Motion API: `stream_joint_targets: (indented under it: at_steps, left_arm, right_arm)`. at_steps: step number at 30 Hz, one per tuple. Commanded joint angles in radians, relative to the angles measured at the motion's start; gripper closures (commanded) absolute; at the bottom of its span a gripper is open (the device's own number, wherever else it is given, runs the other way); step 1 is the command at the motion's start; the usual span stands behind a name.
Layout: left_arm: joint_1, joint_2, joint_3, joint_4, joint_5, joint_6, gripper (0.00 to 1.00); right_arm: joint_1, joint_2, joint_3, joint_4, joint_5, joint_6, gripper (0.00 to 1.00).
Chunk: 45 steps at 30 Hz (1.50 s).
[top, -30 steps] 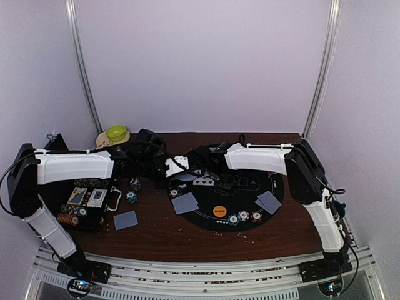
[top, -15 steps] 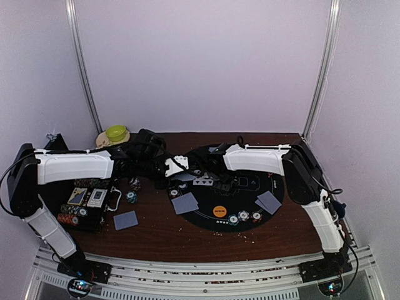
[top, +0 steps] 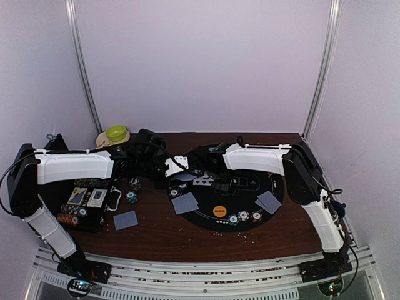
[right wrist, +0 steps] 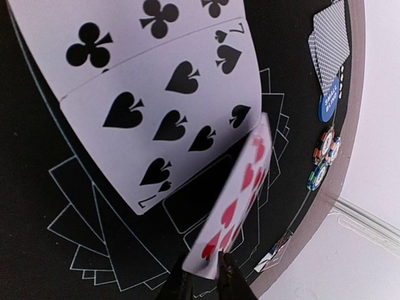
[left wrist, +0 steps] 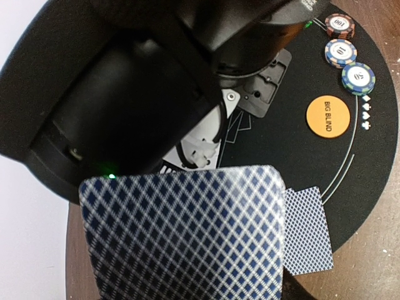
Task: Distribute texas hold em gaming equipment
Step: Flop the poker card in the community card area.
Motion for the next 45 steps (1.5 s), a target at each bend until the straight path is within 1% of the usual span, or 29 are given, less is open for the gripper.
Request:
stream_joint_targets:
  at_steps: [1,19,22,26,27,28,29,30,31,32,37,42,45]
  left_arm:
    - [0.000,-0.004,0.007,0.039,0.013,0.000,0.45]
    - [0.001,-0.009,0.007,0.037,0.013,0.000,0.45]
    - [0.000,-0.011,0.009,0.037,0.014,0.000,0.45]
    - [0.000,-0.017,0.009,0.036,0.013,0.000,0.45]
    - [0.000,-0.018,0.009,0.036,0.013,0.000,0.45]
    - [0.000,-0.020,0.008,0.036,0.014,0.000,0.45]
    - [0.000,-0.020,0.009,0.036,0.014,0.000,0.45]
    - [0.000,-0.021,0.009,0.036,0.013,0.000,0.45]
    - [0.000,-0.022,0.008,0.036,0.014,0.001,0.45]
    - [0.000,-0.022,0.009,0.036,0.013,0.000,0.45]
    - [0.000,-0.023,0.009,0.036,0.011,0.000,0.45]
    - [0.000,-0.025,0.009,0.036,0.003,0.000,0.45]
    - [0.001,-0.024,0.009,0.038,0.001,-0.001,0.45]
  right_arm:
    - [0.018,0.011,0.032,0.003,-0.013,0.013,0.81]
    - [0.027,0.009,0.040,-0.005,-0.039,0.018,0.71]
    - [0.026,-0.004,0.034,-0.003,-0.031,0.019,0.67]
    - [0.011,-0.046,0.038,-0.004,-0.015,0.026,0.59]
    - [0.004,-0.057,0.039,-0.005,-0.003,0.030,0.55]
    - [-0.004,-0.068,0.041,-0.005,0.011,0.034,0.47]
    - [-0.013,-0.080,0.043,-0.005,0.024,0.039,0.33]
    - [-0.023,-0.093,0.044,-0.006,0.035,0.042,0.14]
    - [-0.034,-0.104,0.044,-0.008,0.042,0.044,0.02]
    - [-0.044,-0.117,0.043,-0.009,0.053,0.046,0.00]
    - [-0.093,-0.183,0.032,-0.003,0.082,0.057,0.00]
    - [-0.144,-0.238,-0.011,0.031,0.184,0.054,0.00]
    - [-0.194,-0.272,-0.004,0.038,0.179,0.052,0.00]
